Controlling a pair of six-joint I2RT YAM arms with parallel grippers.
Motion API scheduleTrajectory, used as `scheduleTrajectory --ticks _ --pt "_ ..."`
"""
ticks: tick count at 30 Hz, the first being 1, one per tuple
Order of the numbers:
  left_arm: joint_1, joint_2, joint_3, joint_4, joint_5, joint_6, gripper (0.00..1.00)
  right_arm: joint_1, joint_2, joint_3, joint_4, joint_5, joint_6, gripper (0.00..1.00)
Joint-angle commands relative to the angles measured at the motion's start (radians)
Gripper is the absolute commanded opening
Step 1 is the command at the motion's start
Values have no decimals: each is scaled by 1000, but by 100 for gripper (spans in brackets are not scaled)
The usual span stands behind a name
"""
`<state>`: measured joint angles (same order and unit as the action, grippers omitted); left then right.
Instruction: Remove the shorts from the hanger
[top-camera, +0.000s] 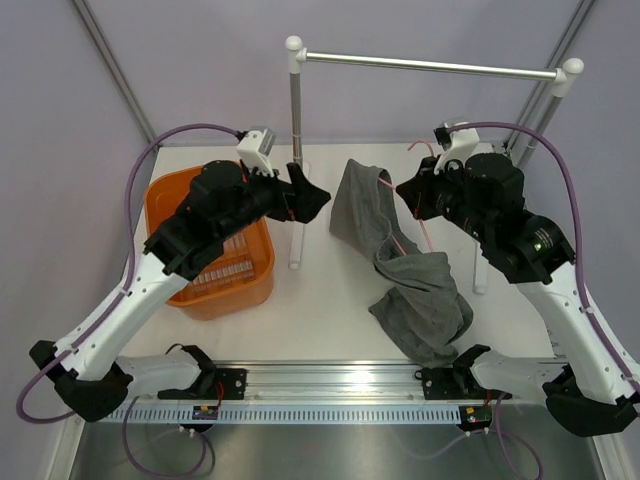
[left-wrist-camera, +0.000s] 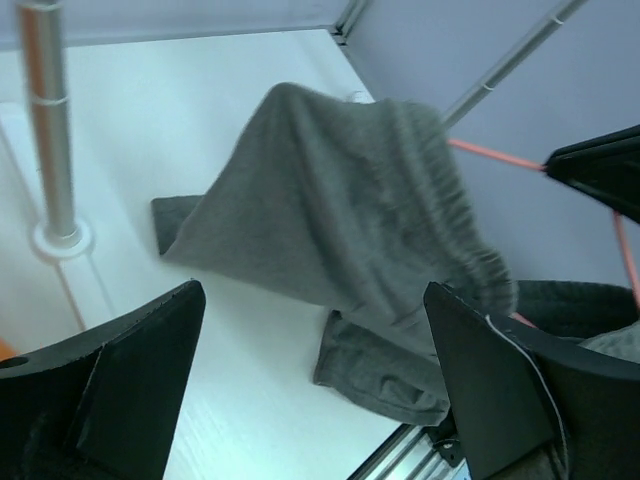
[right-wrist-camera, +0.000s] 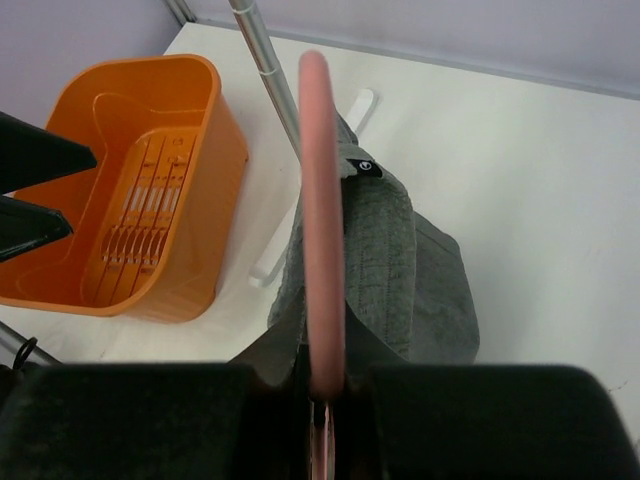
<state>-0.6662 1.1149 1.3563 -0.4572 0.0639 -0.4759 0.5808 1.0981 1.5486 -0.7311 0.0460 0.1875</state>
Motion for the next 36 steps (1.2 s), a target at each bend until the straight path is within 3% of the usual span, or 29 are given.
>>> scheduleTrajectory --ticks 1,6,20,27,30,33,34,35,36 --pt "-103 87 90 77 -157 8 95 56 -6 7 70 103 20 0" --pt "-188 183 145 152 -213 8 93 99 17 24 62 164 12 0" --pt "-256 384 270 164 -256 40 91 131 65 71 64 222 -17 0" --pt "-256 424 267 144 -314 40 83 140 78 105 58 238 -29 0" --pt "-256 421 256 152 -357 51 75 142 77 113 58 238 -31 0" --pt "-256 430 264 155 -393 69 60 146 75 114 56 236 -29 0" --pt "-256 431 267 153 -409 75 52 148 74 113 55 241 -29 0" --pt "-256 430 268 155 -442 89 36 149 72 111 50 242 -29 0" --pt "-256 428 268 158 -443 98 31 151 71 111 45 242 -29 0"
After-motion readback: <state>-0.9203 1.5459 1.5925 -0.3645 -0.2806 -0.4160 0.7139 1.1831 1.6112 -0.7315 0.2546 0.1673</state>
